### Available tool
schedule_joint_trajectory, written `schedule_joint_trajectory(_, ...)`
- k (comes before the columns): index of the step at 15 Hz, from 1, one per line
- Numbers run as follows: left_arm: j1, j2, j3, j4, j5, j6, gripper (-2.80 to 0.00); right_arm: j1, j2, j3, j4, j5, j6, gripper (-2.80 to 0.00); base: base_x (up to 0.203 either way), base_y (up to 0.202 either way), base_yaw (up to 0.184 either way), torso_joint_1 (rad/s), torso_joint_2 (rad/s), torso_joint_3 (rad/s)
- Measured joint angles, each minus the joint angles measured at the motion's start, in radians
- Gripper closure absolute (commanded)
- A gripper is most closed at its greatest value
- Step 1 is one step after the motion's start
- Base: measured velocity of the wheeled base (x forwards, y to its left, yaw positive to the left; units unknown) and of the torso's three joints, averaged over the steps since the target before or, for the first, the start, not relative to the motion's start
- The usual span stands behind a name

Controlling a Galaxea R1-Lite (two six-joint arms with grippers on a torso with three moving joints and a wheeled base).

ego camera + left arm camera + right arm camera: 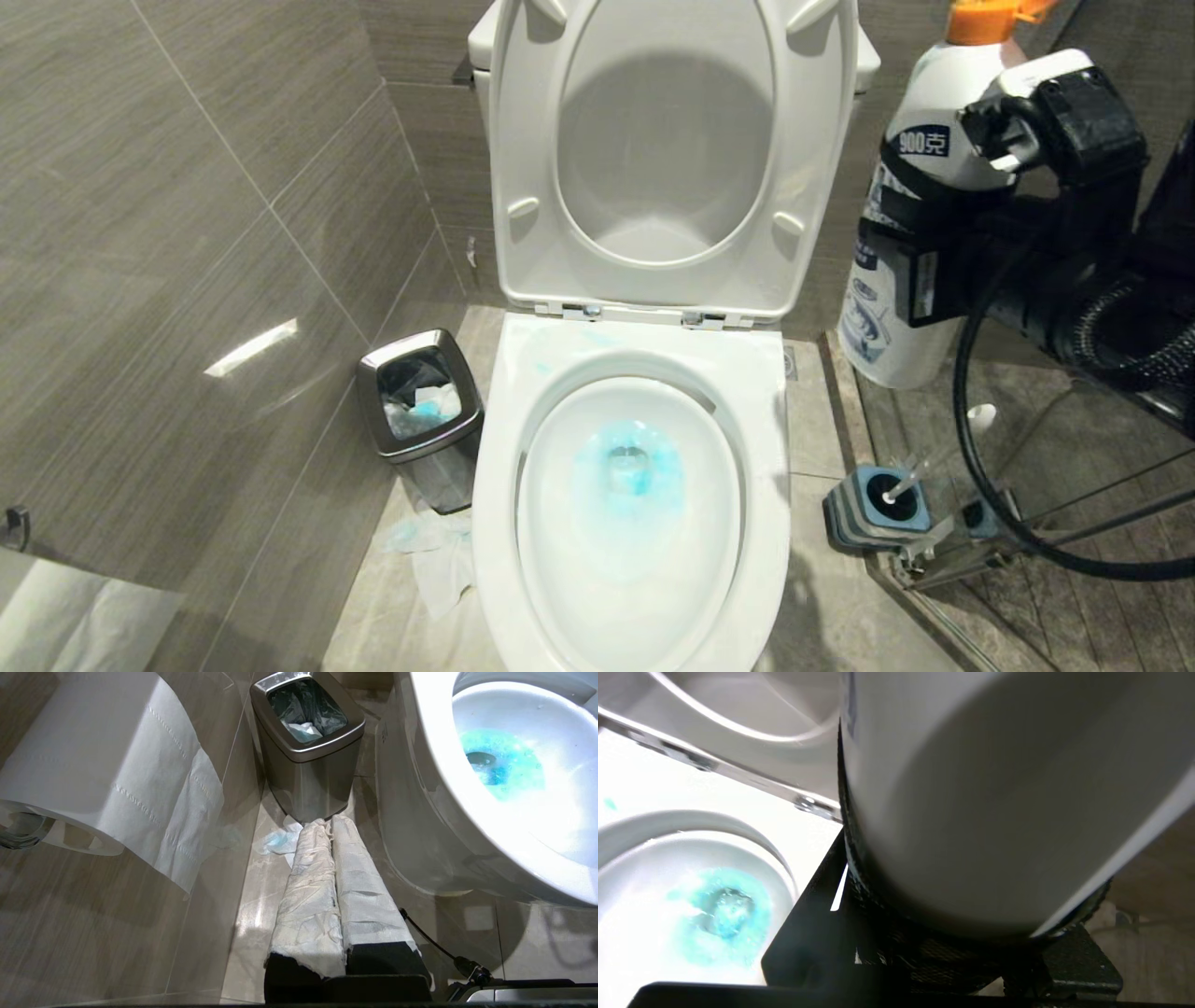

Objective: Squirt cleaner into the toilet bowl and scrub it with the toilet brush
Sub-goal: Place the cleaning agent on the floor

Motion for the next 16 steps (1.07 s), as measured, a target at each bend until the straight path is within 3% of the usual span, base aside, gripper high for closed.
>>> schedule_joint_trajectory(5,0.0,0.0,0.001,0.0,0.0,0.0,0.0,-0.266,-0.064,0.109,-0.001,0.233,0.093,0.0,0.0,0.0,0.0,0.0,0.0,0.0)
schedule_joint_trajectory(9,0.0,0.0,0.001,0.0,0.0,0.0,0.0,-0.459,-0.002,0.145,-0.054,0.424,0.169,0.0,0.0,0.0,0.0,0.0,0.0,0.0)
schedule_joint_trajectory(12,0.0,0.0,0.001,0.0,0.0,0.0,0.0,-0.514,0.137,0.17,-0.248,0.457,0.181,0.0,0.0,0.0,0.0,0.0,0.0,0.0)
schedule_joint_trajectory(16,0.0,0.0,0.0,0.0,0.0,0.004,0.0,-0.529,0.391,0.171,-0.54,0.463,0.175,0.0,0.0,0.0,0.0,0.0,0.0,0.0)
